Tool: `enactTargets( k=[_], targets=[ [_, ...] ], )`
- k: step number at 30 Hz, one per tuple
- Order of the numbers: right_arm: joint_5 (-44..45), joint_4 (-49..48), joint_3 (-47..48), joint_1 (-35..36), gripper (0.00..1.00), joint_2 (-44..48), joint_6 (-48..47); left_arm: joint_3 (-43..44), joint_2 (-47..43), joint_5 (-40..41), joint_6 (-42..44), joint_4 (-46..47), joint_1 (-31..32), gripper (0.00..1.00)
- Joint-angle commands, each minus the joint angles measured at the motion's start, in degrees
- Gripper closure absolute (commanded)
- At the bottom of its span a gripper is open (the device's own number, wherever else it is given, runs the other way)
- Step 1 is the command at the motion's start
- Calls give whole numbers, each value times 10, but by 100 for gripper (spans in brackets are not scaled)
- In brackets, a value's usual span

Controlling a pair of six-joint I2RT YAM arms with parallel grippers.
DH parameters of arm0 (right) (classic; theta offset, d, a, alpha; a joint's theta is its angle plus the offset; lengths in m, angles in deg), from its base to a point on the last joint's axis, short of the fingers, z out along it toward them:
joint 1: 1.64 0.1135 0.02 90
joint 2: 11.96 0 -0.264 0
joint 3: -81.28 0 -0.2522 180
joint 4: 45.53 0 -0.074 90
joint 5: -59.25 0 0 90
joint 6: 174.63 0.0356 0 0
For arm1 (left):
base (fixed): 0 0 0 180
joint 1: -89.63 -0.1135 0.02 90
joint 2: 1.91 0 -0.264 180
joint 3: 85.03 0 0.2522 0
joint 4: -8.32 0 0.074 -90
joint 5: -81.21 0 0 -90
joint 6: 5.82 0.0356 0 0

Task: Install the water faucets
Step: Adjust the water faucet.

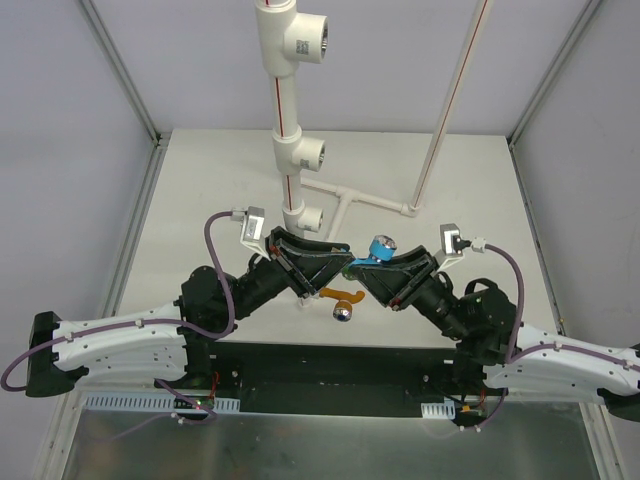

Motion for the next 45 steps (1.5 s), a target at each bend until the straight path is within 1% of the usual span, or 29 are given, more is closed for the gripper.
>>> enactTargets(
  k=[1, 5, 7, 8, 11, 13, 16, 18, 19, 23, 30, 33, 34, 36, 39, 41, 42, 45],
  targets=[
    [33, 31, 32, -1, 100, 4, -18, 10, -3, -18, -4, 45, 2, 100],
    [42, 55, 41, -1, 100, 8, -29, 12, -1, -21, -6, 42, 2, 100],
    [72, 63, 43, -1, 100, 4, -18, 13, -2, -22, -6, 37, 2, 100],
    [91, 82, 46, -1, 100, 6, -5, 13, -2, -21, -6, 34, 2, 100],
    [81, 68, 38, -2, 100, 11, -14, 12, -5, -19, -7, 31, 2, 100],
    [80, 79, 40, -1, 100, 13, -20, 10, -5, -17, -8, 27, 2, 95],
    [77, 94, 46, 0, 100, 15, -21, 8, -5, -15, -11, 26, 2, 78],
    [79, 96, 46, -1, 100, 12, -23, 9, -3, -16, -13, 26, 3, 71],
    [81, 100, 48, -1, 100, 11, -22, 11, -1, -17, -14, 26, 2, 70],
    [85, 100, 46, -1, 100, 15, -18, 18, 6, -24, -15, 24, 2, 68],
    [86, 98, 36, -1, 100, 27, -31, 18, 9, -24, -18, 23, 2, 69],
    [83, 99, 33, -1, 100, 27, -37, 18, 10, -23, -18, 20, 3, 66],
    [83, 100, 33, -1, 100, 28, -40, 19, 9, -23, -18, 20, 2, 62],
    [87, 111, 35, -1, 100, 26, -42, 20, 10, -22, -17, 14, 2, 51],
    [78, 122, 43, -1, 100, 26, -50, 23, 8, -23, -15, 6, 2, 29],
    [79, 131, 44, -1, 100, 31, -52, 23, 2, -24, -14, 0, 2, 17],
    [81, 136, 43, -1, 100, 35, -54, 23, 0, -23, -14, -2, 2, 9],
    [93, 158, 44, -1, 100, 51, -58, 20, -13, -20, -10, -10, 2, 7]
  ],
)
